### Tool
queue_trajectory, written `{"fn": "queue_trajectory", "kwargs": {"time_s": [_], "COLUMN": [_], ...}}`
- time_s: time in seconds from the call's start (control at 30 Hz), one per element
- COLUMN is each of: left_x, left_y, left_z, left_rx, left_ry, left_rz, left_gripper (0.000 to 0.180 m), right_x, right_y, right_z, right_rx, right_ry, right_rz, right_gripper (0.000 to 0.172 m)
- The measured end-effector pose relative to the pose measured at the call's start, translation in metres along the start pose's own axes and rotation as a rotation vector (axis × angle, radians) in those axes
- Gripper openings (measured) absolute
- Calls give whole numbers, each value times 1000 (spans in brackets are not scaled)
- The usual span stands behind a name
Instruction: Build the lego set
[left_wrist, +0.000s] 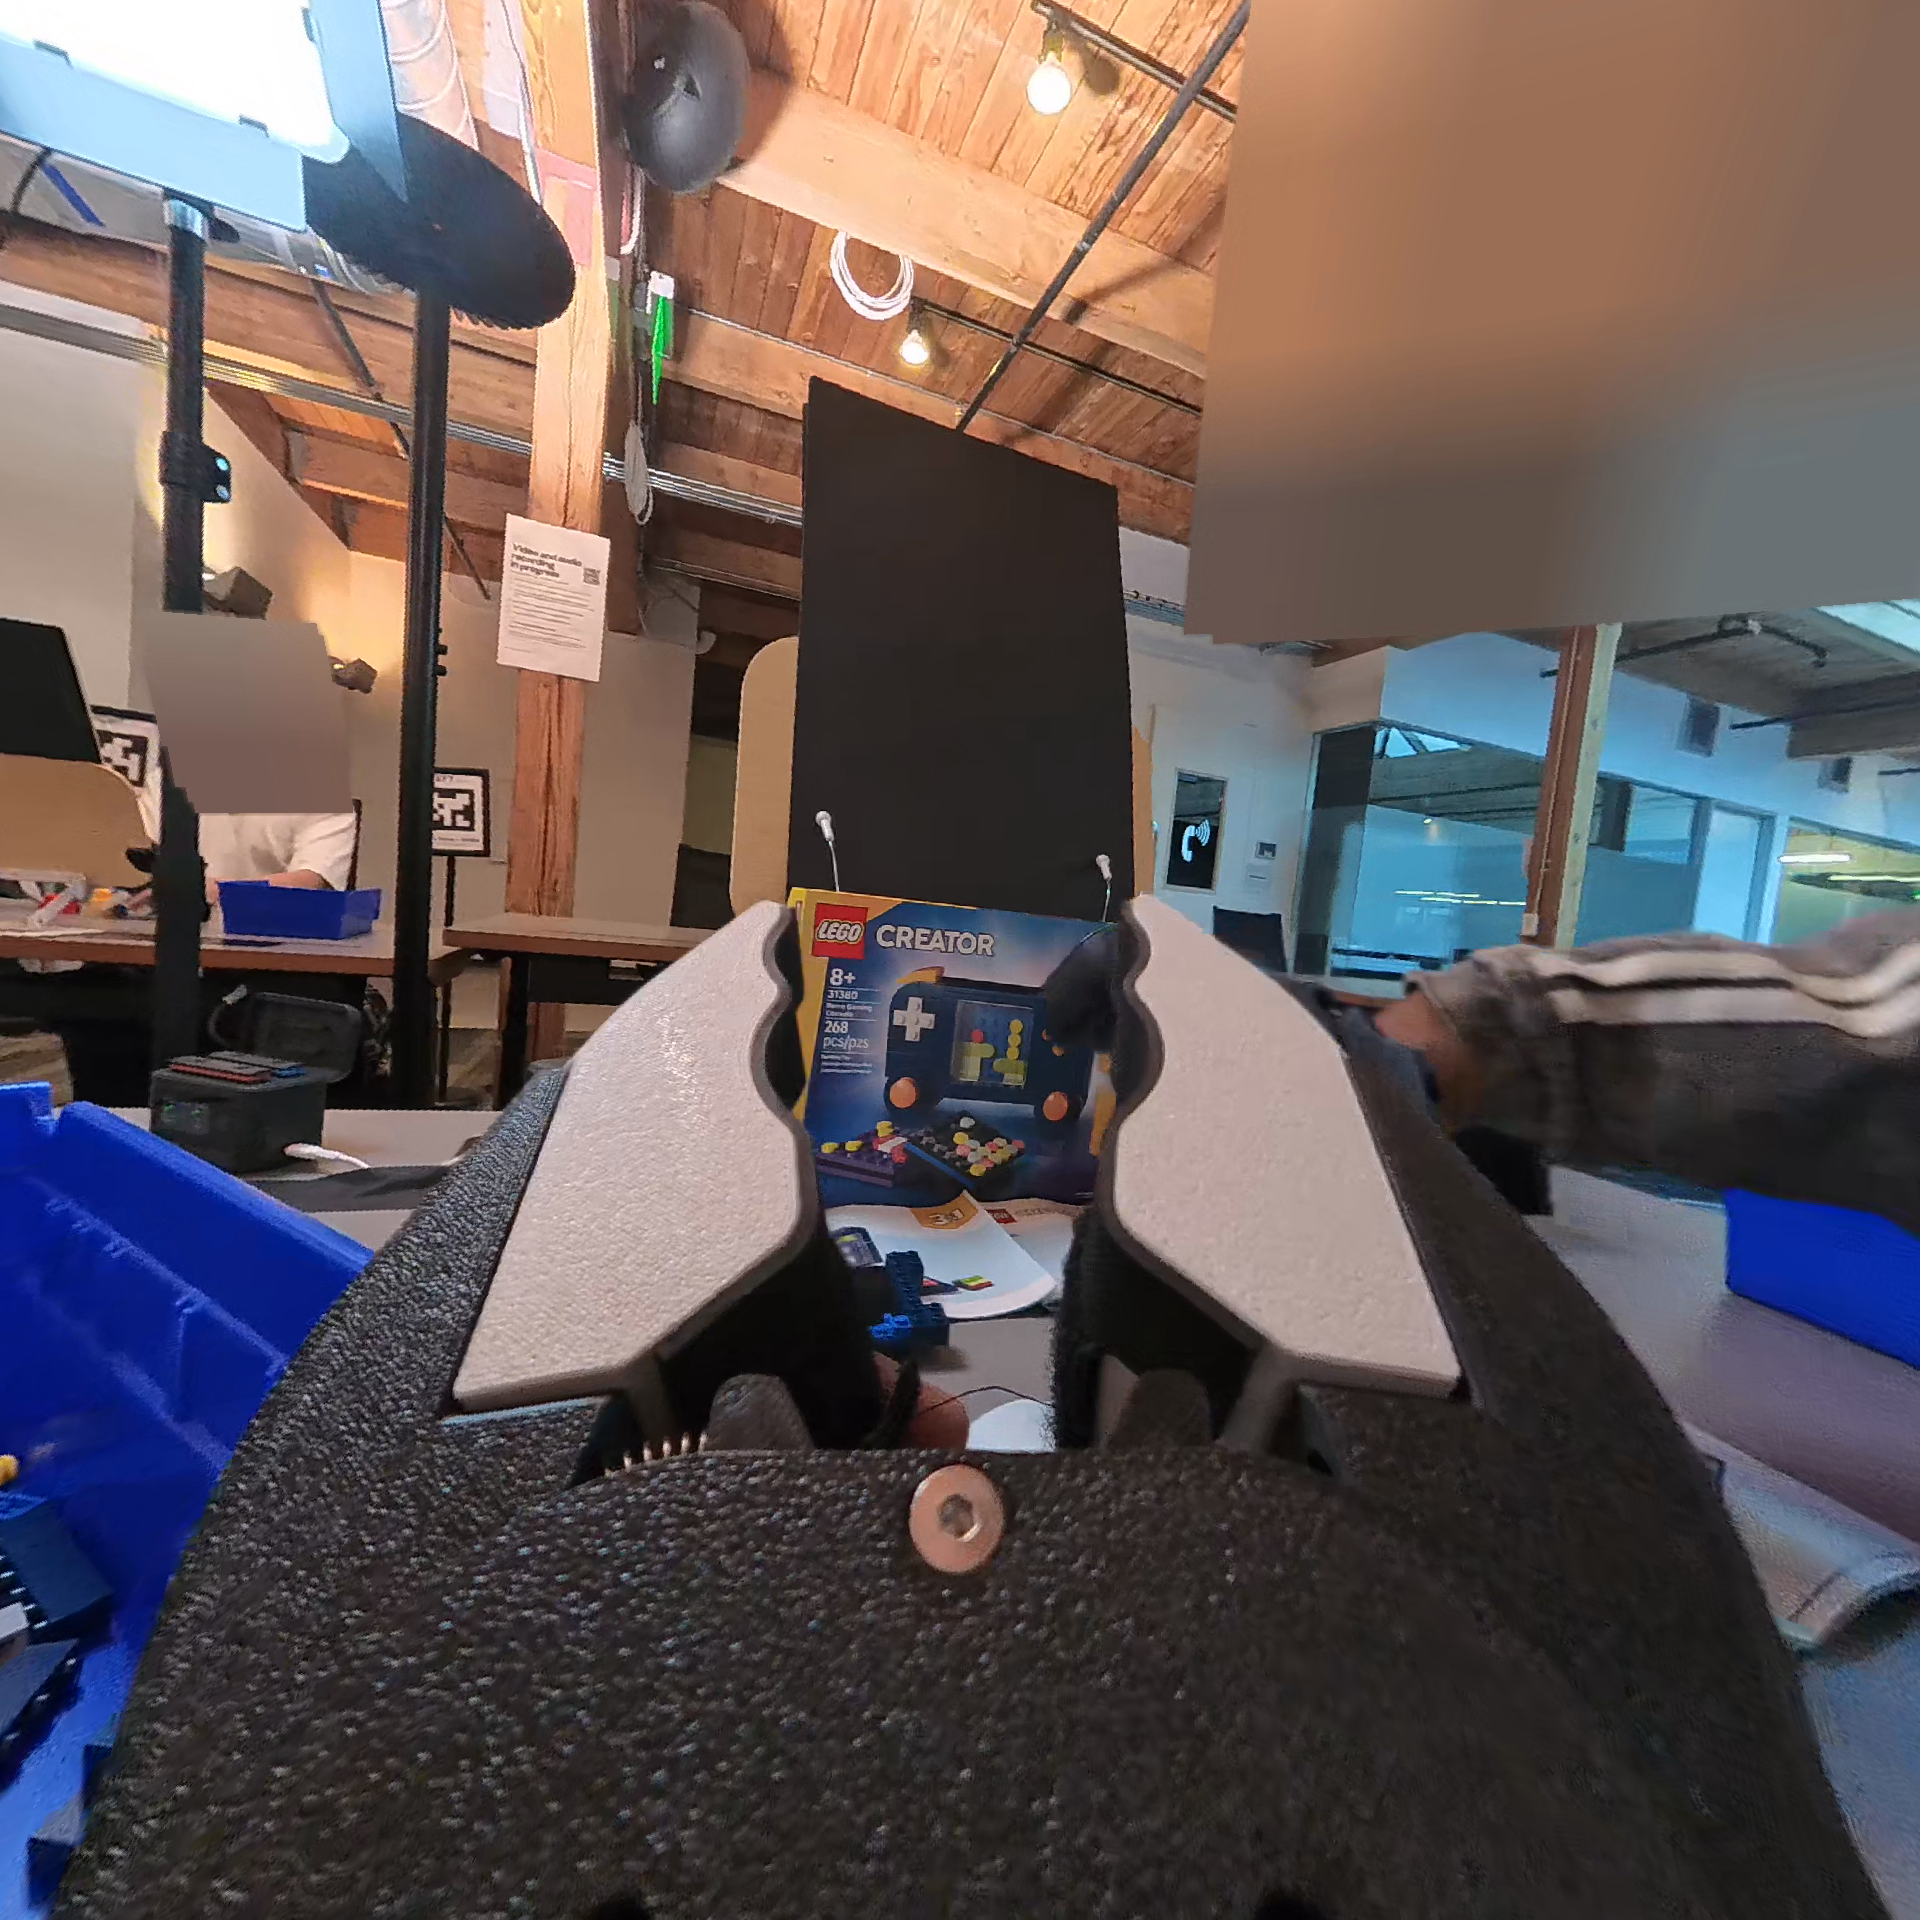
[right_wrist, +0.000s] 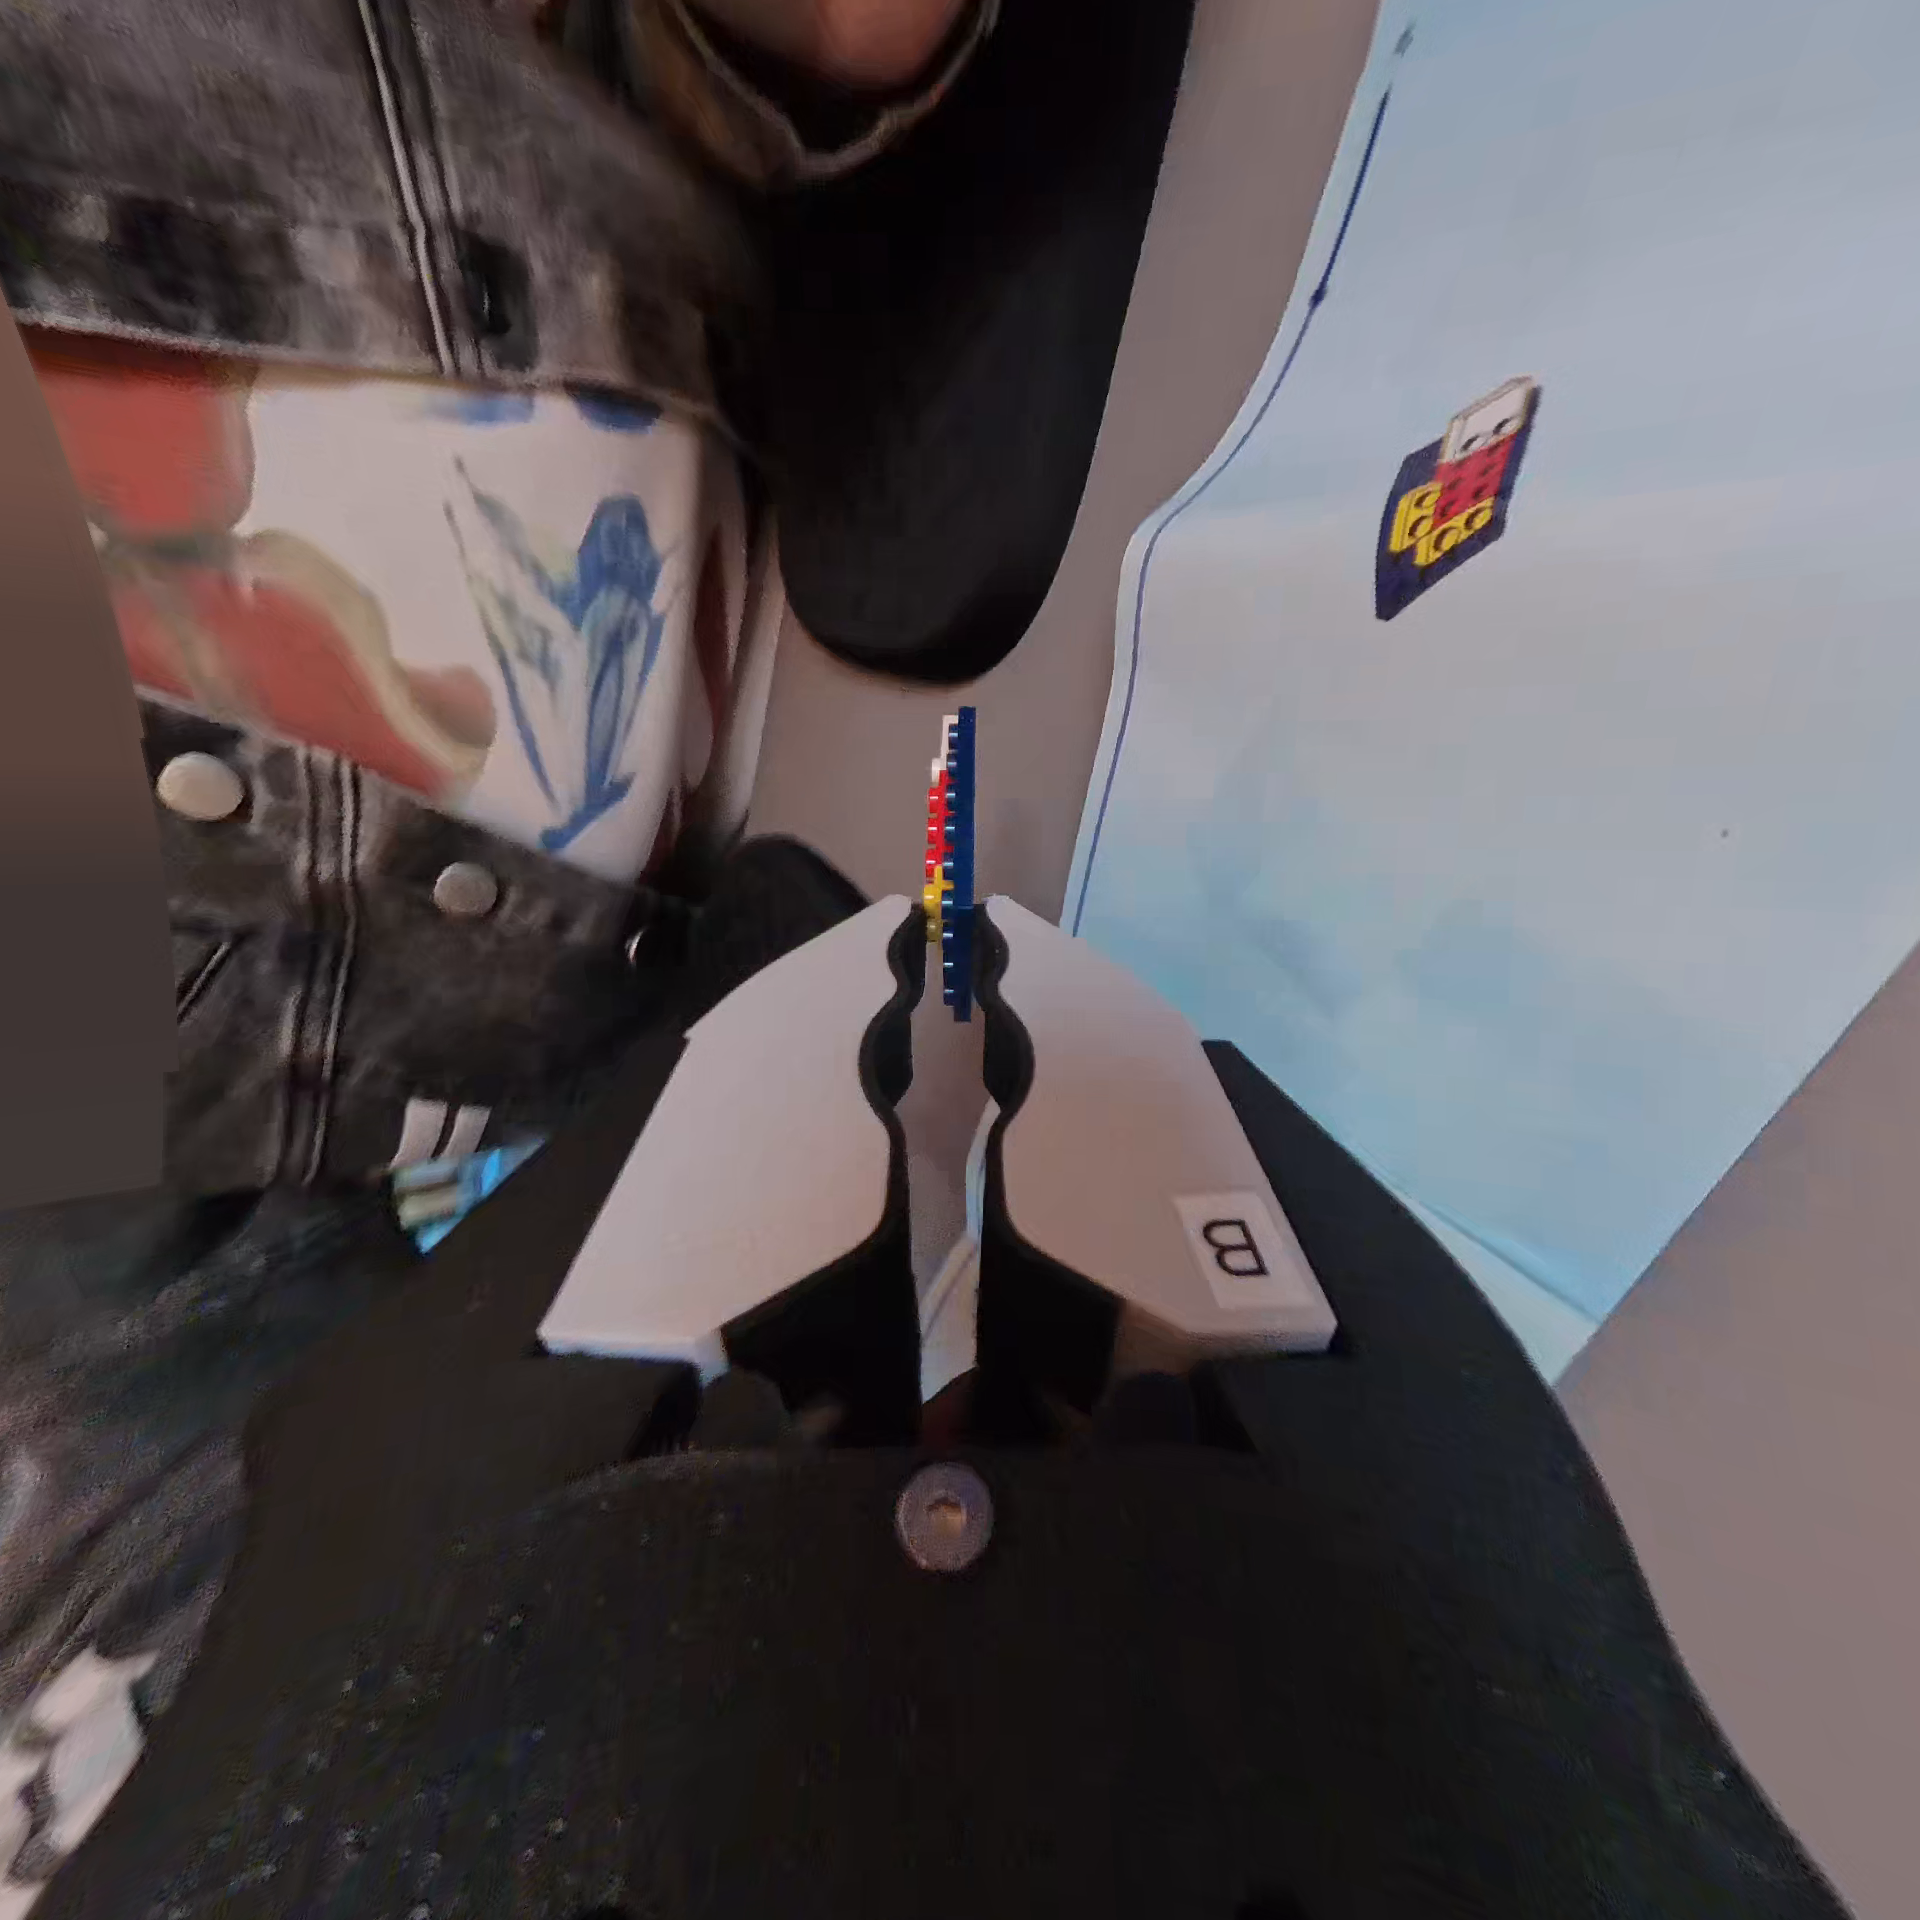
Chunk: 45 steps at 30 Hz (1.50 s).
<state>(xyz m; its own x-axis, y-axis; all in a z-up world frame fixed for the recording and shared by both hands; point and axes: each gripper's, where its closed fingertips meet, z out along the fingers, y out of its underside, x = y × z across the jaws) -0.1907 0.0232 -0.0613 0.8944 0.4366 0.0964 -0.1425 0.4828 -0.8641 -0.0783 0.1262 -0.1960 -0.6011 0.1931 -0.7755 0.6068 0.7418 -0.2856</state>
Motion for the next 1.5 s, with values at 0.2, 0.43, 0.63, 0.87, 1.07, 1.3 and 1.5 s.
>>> {"fn": "queue_trajectory", "kwargs": {"time_s": [0.2, 0.43, 0.63, 0.87, 1.07, 1.3, 1.5], "left_x": [-3, 1, 12, 36, 70, 116, 125], "left_y": [-1, 2, 3, 25, 66, 131, 157], "left_z": [-1, 0, 1, 7, 6, -22, -39], "left_rx": [5, -20, -25, -138, -345, -714, -821], "left_ry": [-4, 21, 65, 178, 365, 661, 751], "left_rz": [-14, -20, 0, 71, 133, 174, 356], "left_gripper": [57, 57, 57, 57, 54, 48, 43], "right_x": [6, -15, -25, -13, -1, 14, 13], "right_y": [-2, 27, 96, 120, 111, 119, 116], "right_z": [-4, -23, -28, -22, -17, -1, 1], "right_rx": [-138, -48, 160, 443, 729, 814, 819], "right_ry": [-118, -119, -63, 49, 115, 134, 158], "right_rz": [11, 43, 183, 246, 310, 417, 399], "right_gripper": [8, 8, 8, 8, 8, 9, 15]}}
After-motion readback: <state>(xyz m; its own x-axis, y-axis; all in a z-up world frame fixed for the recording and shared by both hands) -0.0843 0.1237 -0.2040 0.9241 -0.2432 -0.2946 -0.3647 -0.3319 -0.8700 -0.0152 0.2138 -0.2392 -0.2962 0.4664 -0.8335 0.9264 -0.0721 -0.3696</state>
